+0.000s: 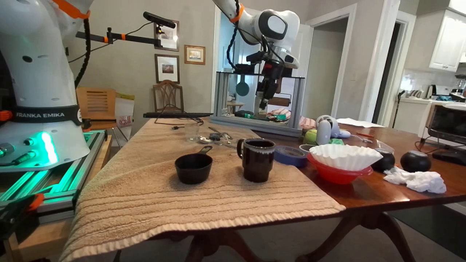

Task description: Move the glass jar backwards then place the lid on the jar.

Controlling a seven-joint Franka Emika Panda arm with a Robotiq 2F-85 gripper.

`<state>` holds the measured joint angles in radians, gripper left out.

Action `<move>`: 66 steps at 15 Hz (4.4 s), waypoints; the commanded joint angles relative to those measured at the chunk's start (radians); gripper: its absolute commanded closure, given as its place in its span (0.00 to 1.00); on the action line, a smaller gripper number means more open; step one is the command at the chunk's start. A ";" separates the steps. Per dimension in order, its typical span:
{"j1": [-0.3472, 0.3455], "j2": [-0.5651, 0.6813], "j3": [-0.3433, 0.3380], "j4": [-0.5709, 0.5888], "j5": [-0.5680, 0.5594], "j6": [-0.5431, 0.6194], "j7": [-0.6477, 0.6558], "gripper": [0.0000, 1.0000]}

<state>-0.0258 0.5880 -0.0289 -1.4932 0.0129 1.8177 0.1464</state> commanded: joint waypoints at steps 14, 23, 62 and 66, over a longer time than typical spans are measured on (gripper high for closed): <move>-0.054 0.277 -0.019 0.299 0.066 -0.077 0.028 0.75; -0.110 0.411 -0.013 0.496 0.092 -0.189 0.025 0.75; -0.057 -0.288 0.063 -0.174 0.057 -0.137 -0.524 0.00; -0.056 -0.310 0.062 -0.207 0.058 -0.126 -0.526 0.00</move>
<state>-0.0913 0.2775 0.0444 -1.7027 0.0685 1.6939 -0.3783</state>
